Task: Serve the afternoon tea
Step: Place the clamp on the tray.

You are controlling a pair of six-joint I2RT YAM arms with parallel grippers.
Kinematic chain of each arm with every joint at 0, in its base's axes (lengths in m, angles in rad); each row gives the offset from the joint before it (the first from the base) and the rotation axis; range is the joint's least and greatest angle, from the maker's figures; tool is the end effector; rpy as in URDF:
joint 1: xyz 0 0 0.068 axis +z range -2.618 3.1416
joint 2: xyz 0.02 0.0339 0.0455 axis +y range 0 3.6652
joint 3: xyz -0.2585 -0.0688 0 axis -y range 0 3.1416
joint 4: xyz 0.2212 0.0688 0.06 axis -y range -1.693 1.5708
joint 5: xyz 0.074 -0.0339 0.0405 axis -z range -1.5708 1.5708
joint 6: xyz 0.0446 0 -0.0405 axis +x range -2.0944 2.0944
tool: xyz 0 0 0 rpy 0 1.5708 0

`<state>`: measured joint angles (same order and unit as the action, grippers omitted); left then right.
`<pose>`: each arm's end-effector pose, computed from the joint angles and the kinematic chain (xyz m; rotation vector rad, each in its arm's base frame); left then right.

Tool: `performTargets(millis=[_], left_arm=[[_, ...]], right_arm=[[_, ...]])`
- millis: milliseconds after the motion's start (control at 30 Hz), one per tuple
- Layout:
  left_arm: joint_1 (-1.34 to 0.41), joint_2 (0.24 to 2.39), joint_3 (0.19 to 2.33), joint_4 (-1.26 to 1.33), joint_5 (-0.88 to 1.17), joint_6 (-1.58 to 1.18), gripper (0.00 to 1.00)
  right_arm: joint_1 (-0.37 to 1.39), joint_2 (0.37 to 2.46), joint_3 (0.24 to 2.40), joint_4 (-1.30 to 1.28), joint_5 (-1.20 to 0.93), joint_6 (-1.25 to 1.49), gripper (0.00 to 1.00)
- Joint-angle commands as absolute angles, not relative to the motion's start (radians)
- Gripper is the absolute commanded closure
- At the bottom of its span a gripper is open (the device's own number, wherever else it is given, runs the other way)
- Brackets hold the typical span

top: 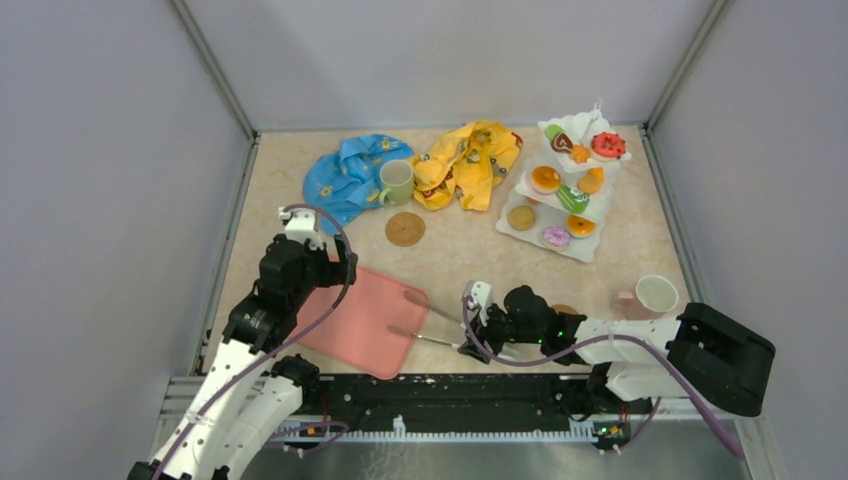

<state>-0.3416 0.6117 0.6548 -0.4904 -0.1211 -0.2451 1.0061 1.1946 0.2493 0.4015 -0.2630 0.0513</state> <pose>0.1275 -0.0396 0.2803 0.0205 2.0234 -0.2507 0.0990 0.1780 0.1492 -1.1687 1.8983 0.8862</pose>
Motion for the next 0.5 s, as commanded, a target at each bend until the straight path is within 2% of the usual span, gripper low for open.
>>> performTargets(millis=[0,133,233,267,300,467], left_arm=[[-0.343,0.61,0.686,-0.463,-0.11,-0.253,0.01],[-0.343,0.606,0.683,-0.457,-0.098,-0.249,0.01],[-0.343,0.608,0.683,-0.457,-0.095,-0.249,0.01],[-0.343,0.606,0.683,-0.457,-0.095,-0.247,0.01],[-0.343,0.606,0.683,-0.456,-0.094,-0.246,0.01],[-0.343,0.606,0.68,-0.453,-0.079,-0.241,0.01]], right_arm=[[1.016,1.19,0.251,0.484,-0.277,0.03,0.38],[1.016,1.177,0.272,0.434,-0.255,0.022,0.24],[1.016,1.128,0.292,0.382,-0.264,0.057,0.18],[1.016,1.089,0.297,0.364,-0.256,0.076,0.13],[1.017,1.053,0.306,0.342,-0.239,0.095,0.03],[1.016,0.838,0.372,0.137,0.018,0.252,0.01]])
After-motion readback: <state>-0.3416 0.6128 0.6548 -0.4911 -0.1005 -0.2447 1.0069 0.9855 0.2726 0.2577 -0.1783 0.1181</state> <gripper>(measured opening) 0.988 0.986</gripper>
